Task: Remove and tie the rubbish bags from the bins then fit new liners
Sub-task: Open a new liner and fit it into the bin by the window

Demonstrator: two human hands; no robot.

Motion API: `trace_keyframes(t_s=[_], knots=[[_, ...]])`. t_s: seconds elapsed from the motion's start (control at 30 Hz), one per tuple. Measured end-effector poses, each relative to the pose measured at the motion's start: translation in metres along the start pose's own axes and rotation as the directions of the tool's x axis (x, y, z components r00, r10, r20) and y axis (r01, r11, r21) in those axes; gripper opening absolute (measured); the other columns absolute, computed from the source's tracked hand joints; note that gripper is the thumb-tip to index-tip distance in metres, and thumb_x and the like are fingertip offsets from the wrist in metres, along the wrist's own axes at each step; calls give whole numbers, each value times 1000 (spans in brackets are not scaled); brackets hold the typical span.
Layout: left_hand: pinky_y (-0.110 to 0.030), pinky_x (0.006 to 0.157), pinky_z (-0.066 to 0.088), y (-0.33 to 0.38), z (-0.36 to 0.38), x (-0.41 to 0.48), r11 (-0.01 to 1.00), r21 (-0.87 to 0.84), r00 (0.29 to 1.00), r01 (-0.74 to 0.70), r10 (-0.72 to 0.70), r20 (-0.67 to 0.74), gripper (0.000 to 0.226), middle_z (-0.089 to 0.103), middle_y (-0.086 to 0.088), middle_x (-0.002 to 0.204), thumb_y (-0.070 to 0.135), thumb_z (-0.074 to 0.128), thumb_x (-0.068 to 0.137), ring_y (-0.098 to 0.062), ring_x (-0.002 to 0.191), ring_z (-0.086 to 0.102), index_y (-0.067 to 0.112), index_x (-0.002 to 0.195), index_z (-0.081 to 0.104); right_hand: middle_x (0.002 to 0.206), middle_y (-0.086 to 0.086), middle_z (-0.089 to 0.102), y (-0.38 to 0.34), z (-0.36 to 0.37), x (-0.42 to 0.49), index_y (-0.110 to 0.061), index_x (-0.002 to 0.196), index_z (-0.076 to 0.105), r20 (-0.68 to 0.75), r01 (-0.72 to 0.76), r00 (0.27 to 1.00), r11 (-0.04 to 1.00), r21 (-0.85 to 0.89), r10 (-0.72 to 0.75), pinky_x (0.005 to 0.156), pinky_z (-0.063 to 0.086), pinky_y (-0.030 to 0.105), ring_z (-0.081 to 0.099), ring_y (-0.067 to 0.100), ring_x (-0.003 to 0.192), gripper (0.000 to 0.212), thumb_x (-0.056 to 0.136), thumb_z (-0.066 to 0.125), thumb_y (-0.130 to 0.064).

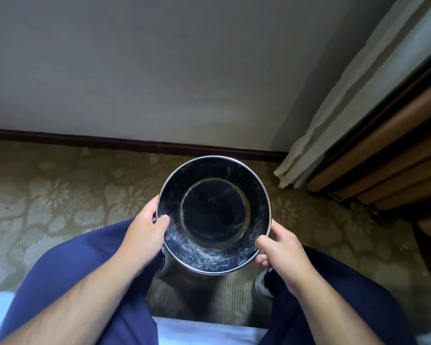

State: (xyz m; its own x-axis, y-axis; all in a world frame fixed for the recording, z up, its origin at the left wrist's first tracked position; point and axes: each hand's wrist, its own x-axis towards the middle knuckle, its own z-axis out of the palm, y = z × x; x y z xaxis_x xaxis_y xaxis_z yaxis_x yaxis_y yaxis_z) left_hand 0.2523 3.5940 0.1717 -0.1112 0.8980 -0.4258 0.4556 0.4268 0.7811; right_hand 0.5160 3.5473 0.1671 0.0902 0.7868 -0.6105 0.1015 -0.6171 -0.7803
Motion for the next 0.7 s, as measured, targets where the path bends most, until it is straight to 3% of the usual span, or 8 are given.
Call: trace_keyframes(t_s=[0.3, 0.43, 0.57, 0.7], knots=[[-34, 86, 53, -10, 4, 16, 998, 44, 999, 47, -48, 12, 39, 69, 19, 107, 18, 47, 99, -6, 101, 64, 47, 124, 53, 99, 6, 76, 6, 8, 21, -46, 146, 42, -6, -39, 999, 999, -28, 39, 63, 50, 25, 57, 14, 64, 71, 85, 54, -12], [-31, 81, 51, -11, 6, 22, 997, 57, 998, 57, -58, 2, 36, 67, 19, 104, 14, 50, 98, -4, 98, 63, 45, 117, 53, 98, 4, 77, 5, 12, 28, -48, 145, 43, -8, -21, 1000, 998, -51, 21, 64, 50, 26, 56, 13, 63, 72, 84, 53, -11], [-33, 76, 51, -15, 8, 31, 988, 47, 988, 147, -145, -50, 31, 66, 16, 98, 20, 63, 91, -8, 90, 63, 31, 118, 53, 97, -2, 77, 3, 21, 39, -45, 151, 36, 21, -11, 1000, 993, -121, 13, 68, 58, 32, 66, 16, 63, 80, 77, 55, -19], [-40, 82, 54, -15, 10, 37, 973, 38, 971, 227, -223, -84, 22, 67, 8, 92, 23, 66, 84, -16, 86, 65, 29, 101, 52, 96, -8, 77, -3, 31, 49, -45, 150, 36, 17, -13, 1000, 981, -196, 16, 76, 61, 33, 74, 24, 69, 81, 75, 55, -22]])
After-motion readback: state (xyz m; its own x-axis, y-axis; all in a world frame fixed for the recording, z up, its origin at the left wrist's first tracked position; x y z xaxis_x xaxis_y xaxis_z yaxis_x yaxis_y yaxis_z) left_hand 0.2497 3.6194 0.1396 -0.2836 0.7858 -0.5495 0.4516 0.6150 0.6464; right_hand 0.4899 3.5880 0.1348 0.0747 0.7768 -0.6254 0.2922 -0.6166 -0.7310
